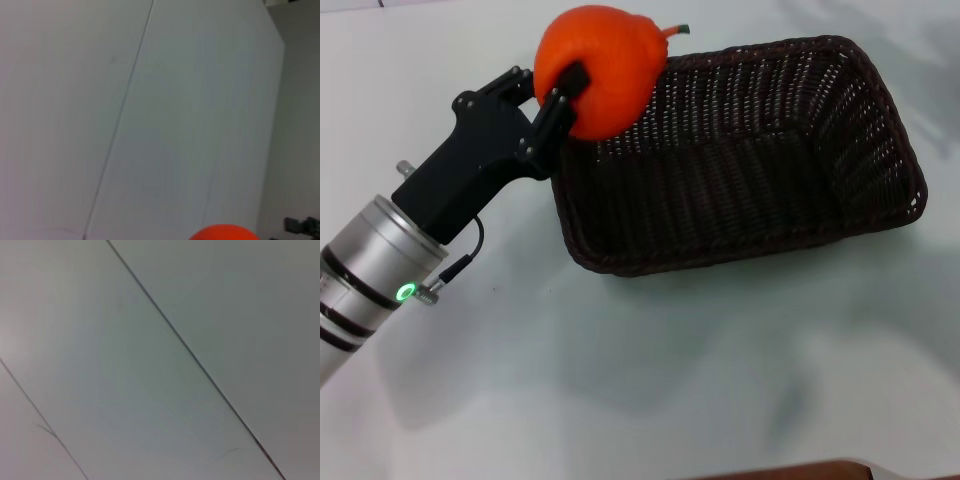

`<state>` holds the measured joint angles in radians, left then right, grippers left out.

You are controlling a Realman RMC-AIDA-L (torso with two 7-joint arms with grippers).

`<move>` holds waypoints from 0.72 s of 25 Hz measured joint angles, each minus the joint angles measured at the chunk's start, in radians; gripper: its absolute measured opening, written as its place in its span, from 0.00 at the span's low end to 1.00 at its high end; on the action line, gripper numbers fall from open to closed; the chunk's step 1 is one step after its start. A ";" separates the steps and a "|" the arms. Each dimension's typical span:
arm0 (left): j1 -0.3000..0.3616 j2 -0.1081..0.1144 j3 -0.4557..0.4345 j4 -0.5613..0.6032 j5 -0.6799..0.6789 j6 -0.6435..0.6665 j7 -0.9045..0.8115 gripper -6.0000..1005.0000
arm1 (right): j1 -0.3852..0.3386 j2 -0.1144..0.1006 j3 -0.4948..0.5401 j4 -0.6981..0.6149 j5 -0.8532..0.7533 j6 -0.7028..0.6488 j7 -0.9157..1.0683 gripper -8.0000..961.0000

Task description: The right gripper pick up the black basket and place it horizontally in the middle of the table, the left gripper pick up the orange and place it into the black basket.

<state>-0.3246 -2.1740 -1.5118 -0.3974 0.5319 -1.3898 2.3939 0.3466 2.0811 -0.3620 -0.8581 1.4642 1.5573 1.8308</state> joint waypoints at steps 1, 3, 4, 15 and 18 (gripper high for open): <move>-0.003 0.000 0.003 0.005 -0.012 0.010 0.001 0.22 | 0.002 0.001 0.000 0.016 0.003 0.000 -0.030 0.78; -0.006 0.000 0.028 0.012 -0.049 0.033 0.017 0.23 | 0.006 0.001 0.000 0.055 0.020 0.000 -0.089 0.78; -0.006 0.000 0.040 0.014 -0.062 0.037 0.029 0.24 | 0.007 0.000 0.000 0.081 0.033 -0.002 -0.123 0.78; 0.038 -0.001 0.054 0.033 -0.075 0.012 0.063 0.72 | -0.007 0.002 0.078 0.282 0.190 0.025 -0.497 0.79; 0.063 -0.001 0.039 0.044 -0.088 -0.022 0.085 0.77 | -0.014 0.003 0.130 0.325 0.210 0.049 -0.573 0.79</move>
<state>-0.2613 -2.1753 -1.4724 -0.3539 0.4436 -1.4119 2.4785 0.3330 2.0838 -0.2319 -0.5331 1.6745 1.6060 1.2576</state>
